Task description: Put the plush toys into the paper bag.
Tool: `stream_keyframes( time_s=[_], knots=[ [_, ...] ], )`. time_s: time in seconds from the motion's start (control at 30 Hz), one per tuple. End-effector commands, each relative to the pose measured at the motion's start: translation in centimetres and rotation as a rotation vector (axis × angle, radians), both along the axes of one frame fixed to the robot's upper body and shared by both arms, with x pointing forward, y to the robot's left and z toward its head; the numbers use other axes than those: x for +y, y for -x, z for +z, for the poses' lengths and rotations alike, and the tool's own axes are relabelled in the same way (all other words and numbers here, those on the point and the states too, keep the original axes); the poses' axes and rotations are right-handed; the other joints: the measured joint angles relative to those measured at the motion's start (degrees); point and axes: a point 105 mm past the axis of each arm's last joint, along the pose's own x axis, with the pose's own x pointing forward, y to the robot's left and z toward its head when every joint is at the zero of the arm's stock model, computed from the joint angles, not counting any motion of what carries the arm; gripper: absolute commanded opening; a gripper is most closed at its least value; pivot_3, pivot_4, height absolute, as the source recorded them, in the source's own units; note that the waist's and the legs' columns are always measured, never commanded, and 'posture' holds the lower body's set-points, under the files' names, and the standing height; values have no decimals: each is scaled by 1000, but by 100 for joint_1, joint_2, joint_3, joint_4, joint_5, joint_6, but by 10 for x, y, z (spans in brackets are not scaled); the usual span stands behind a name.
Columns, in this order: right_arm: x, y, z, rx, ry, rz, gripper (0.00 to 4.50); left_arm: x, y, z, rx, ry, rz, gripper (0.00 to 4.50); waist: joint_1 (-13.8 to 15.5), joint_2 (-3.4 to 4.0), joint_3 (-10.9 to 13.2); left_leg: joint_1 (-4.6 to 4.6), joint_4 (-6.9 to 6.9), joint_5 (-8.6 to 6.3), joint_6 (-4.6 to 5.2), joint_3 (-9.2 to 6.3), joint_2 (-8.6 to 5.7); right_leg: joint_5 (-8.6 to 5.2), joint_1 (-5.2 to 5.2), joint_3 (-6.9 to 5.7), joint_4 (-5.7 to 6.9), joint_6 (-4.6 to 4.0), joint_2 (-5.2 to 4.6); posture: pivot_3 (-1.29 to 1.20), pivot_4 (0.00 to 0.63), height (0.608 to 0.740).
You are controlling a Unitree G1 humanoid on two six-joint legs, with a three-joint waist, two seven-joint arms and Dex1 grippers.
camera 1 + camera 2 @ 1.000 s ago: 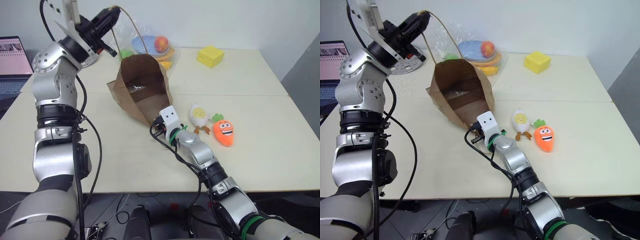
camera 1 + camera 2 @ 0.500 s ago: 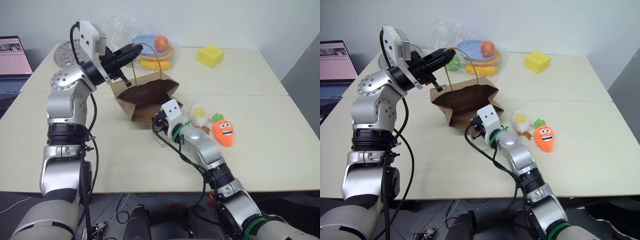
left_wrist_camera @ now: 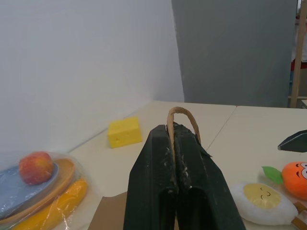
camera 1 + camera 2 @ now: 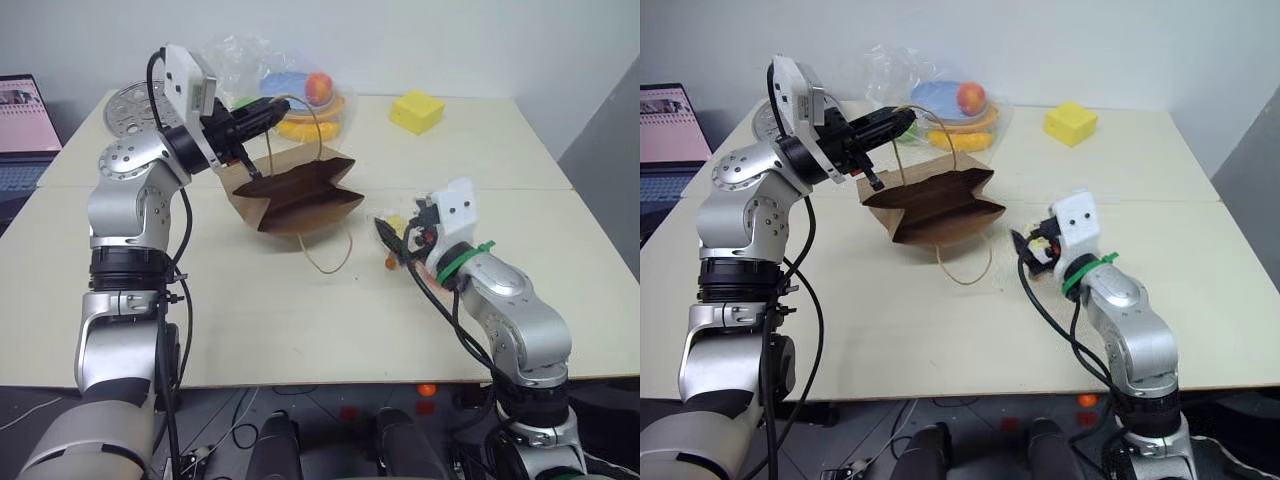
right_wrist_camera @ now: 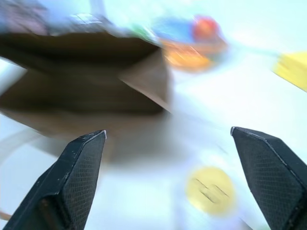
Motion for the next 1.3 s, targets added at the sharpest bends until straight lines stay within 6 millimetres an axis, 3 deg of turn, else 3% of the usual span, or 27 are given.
stream_keyframes(
  time_s=[0.03,0.17,0.33,0.43,0.63,0.8,0.9,1.17,1.3],
  knots=[
    [9,-4,-12,13,8,18,4451,-2,9,22,-75,-10,-17,0,-6,1,0,0,0,0,0,1,0,0,-2,1,0,0,0,0,150,740],
    [2,-17,-35,58,24,-49,4451,-2,8,18,-72,-30,-10,0,-5,0,0,-4,-2,0,0,1,0,0,-9,2,2,0,0,0,150,740],
    [1,-26,-42,50,46,-80,4451,1,10,18,-70,-27,-3,0,2,0,0,-5,-1,0,0,3,-1,1,-9,3,1,0,0,0,150,740],
    [1,-26,-48,51,66,-74,3903,2,12,17,-71,-29,1,0,6,0,0,-5,-2,0,0,3,-1,1,-9,3,1,0,0,0,150,740],
    [-3,-26,-45,27,67,-78,1776,3,14,18,-75,-26,8,0,3,0,0,-5,-2,0,0,3,0,0,-9,2,1,0,0,0,150,740],
    [-6,-25,-23,-42,26,-38,44,2,15,17,-72,-24,2,0,5,0,0,-5,-1,0,0,3,-1,0,-9,2,1,0,0,0,150,740],
    [5,-13,0,-68,-50,121,16,2,16,15,-64,-29,-5,0,5,1,1,-5,-1,0,0,2,0,1,-8,2,1,0,0,0,150,740],
    [11,22,40,-52,52,408,16,3,12,14,-60,-29,1,0,9,1,1,-5,0,0,0,2,-1,0,-7,2,0,1,0,0,150,740],
    [43,28,56,-37,4,485,16,-4,12,14,-61,-26,-16,0,-38,1,1,-2,1,1,1,1,1,0,-7,3,6,1,1,0,150,740]
  ],
)
